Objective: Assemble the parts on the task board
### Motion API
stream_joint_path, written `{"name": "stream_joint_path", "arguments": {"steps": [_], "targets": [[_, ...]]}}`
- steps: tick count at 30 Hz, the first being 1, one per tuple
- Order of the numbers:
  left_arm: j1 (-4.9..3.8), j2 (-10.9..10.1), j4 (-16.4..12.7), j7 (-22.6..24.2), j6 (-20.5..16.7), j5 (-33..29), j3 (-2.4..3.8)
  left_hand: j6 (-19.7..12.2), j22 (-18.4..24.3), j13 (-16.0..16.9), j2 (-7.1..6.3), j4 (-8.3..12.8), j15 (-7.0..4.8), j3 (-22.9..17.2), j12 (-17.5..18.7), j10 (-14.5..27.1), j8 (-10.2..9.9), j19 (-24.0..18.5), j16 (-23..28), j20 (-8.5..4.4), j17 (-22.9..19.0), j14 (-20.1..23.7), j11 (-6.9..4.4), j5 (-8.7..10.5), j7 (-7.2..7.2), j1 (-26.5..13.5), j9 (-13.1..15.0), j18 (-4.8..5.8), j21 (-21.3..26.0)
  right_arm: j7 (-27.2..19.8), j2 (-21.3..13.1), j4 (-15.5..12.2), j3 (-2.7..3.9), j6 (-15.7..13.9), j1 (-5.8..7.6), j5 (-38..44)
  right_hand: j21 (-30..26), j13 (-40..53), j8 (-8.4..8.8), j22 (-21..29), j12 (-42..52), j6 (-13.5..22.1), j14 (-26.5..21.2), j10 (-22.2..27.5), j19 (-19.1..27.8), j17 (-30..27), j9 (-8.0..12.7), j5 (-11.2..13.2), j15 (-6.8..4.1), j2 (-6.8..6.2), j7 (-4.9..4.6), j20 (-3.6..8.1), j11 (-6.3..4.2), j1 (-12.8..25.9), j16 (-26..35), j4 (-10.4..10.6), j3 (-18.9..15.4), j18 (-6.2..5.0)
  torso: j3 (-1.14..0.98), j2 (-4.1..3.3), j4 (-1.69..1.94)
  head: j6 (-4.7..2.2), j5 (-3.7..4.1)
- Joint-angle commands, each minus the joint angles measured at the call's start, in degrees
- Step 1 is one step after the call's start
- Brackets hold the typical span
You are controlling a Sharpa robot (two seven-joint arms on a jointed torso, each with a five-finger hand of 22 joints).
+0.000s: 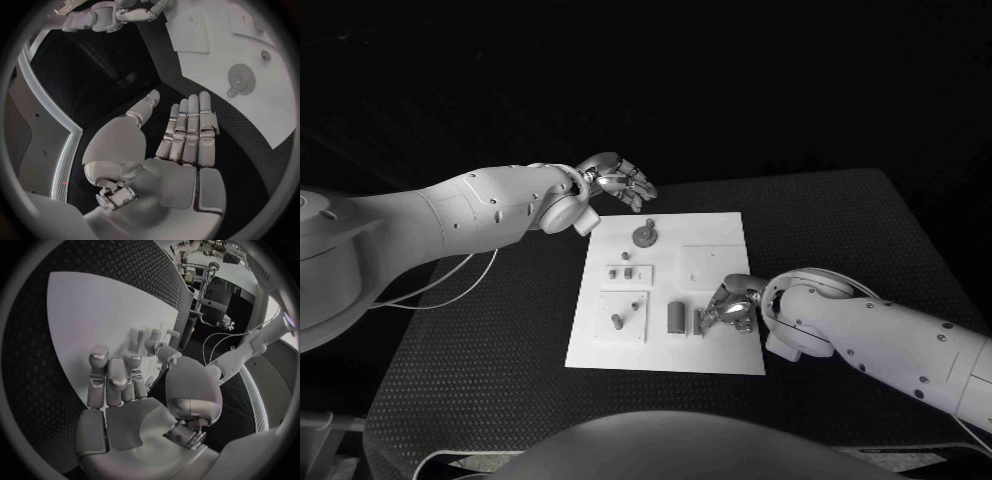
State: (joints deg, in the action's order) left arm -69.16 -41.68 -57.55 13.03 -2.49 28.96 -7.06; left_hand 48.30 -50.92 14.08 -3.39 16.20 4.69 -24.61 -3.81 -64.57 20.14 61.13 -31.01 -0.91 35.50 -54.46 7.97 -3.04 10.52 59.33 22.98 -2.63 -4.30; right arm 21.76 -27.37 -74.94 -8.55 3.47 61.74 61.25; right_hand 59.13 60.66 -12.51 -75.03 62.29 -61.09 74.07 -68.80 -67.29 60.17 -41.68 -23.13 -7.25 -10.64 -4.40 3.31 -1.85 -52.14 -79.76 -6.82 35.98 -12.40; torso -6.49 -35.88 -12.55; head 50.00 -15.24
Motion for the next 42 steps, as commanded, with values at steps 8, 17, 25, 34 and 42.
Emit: {"name": "stream_joint_path", "arguments": {"steps": [8, 17, 25, 34, 42], "targets": [[-0.04, 0.2, -0.05, 0.29, 0.84, 0.01, 0.03, -0.5, 0.01, -0.06, -0.04, 0.01, 0.14, -0.47, -0.27, 0.23, 0.34, -0.15, 0.33, 0.05, 0.09, -0.44, -0.03, 0.11, -0.06, -0.74, -0.05, -1.1, 0.09, -0.68, 1.02, 0.56, -0.01, 0.83, -0.35, 3.15, 0.05, -0.25, -0.5, -0.62, 0.16, -0.53, 0.33, -0.44, -0.25, 0.19, -0.1, 0.19, -0.44, 0.2, 0.04, -0.2, -0.13, -0.04, -0.14, -0.09, -0.51, -2.6, -0.05, -0.02, 0.0, 0.0, 0.24], [-0.04, 0.12, -0.09, 0.24, 0.87, 0.01, 0.03, -0.5, 0.01, -0.07, -0.04, 0.0, 0.14, -0.47, -0.27, 0.23, 0.35, -0.15, 0.35, 0.06, 0.11, -0.45, -0.02, 0.11, -0.06, -0.77, -0.05, -1.1, 0.09, 0.19, 1.51, 0.85, -0.02, 2.11, -0.95, 3.56, 0.05, -0.34, -0.79, -0.62, 0.13, -1.02, 0.56, -0.58, -0.33, 0.43, -0.21, 0.16, -0.5, 0.31, 0.21, -0.28, -0.28, 0.24, -0.26, 0.06, -0.76, -2.59, 0.05, -0.02, 0.06, 0.0, 0.23], [-0.04, -0.01, -0.14, 0.21, 0.89, 0.01, 0.03, -0.5, 0.01, -0.07, -0.05, 0.0, 0.14, -0.46, -0.28, 0.22, 0.36, -0.15, 0.37, 0.06, 0.14, -0.45, -0.02, 0.11, -0.06, -0.8, -0.06, -1.1, 0.09, 0.52, 1.33, 0.73, -0.03, 3.63, -1.13, 3.68, 0.06, -0.42, -1.01, -0.62, 0.1, -1.4, 0.67, -0.68, -0.37, 0.49, -0.28, 0.18, -0.61, -0.15, 0.37, -0.36, -0.45, 0.71, -0.31, 0.29, -1.13, -2.6, 0.07, -0.03, 0.05, 0.0, 0.13], [-0.04, 0.02, -0.11, 0.17, 0.98, 0.01, 0.03, -0.5, 0.01, -0.07, -0.04, 0.0, 0.14, -0.46, -0.28, 0.22, 0.36, -0.15, 0.39, 0.06, 0.17, -0.46, -0.02, 0.11, -0.06, -0.81, -0.06, -1.1, 0.09, 0.48, 1.4, 0.78, -0.03, 3.89, -1.37, 3.68, 0.07, -0.46, -1.04, -0.68, 0.09, -1.36, 0.65, -0.67, -0.29, 0.51, -0.31, 0.26, -0.74, -0.19, 0.45, -0.37, -0.52, 1.97, -0.36, 0.39, -3.1, -2.6, 0.03, -0.02, 0.03, 0.0, 0.09], [-0.04, -0.02, -0.12, 0.09, 1.06, 0.01, 0.03, -0.51, 0.01, -0.08, -0.03, -0.01, 0.14, -0.46, -0.28, 0.22, 0.36, -0.16, 0.41, 0.06, 0.19, -0.47, -0.02, 0.11, -0.06, -0.84, -0.06, -1.1, 0.09, 0.69, 1.54, 1.29, -0.03, 3.57, -1.41, 3.71, 0.04, -0.46, -1.06, -0.69, 0.09, -1.33, 0.62, -0.64, -0.21, 0.53, -0.33, 0.19, -0.79, 0.81, 0.48, -0.27, -0.57, 1.55, -0.39, -0.36, -3.62, -2.6, 0.02, -0.01, 0.02, 0.0, 0.08]]}}
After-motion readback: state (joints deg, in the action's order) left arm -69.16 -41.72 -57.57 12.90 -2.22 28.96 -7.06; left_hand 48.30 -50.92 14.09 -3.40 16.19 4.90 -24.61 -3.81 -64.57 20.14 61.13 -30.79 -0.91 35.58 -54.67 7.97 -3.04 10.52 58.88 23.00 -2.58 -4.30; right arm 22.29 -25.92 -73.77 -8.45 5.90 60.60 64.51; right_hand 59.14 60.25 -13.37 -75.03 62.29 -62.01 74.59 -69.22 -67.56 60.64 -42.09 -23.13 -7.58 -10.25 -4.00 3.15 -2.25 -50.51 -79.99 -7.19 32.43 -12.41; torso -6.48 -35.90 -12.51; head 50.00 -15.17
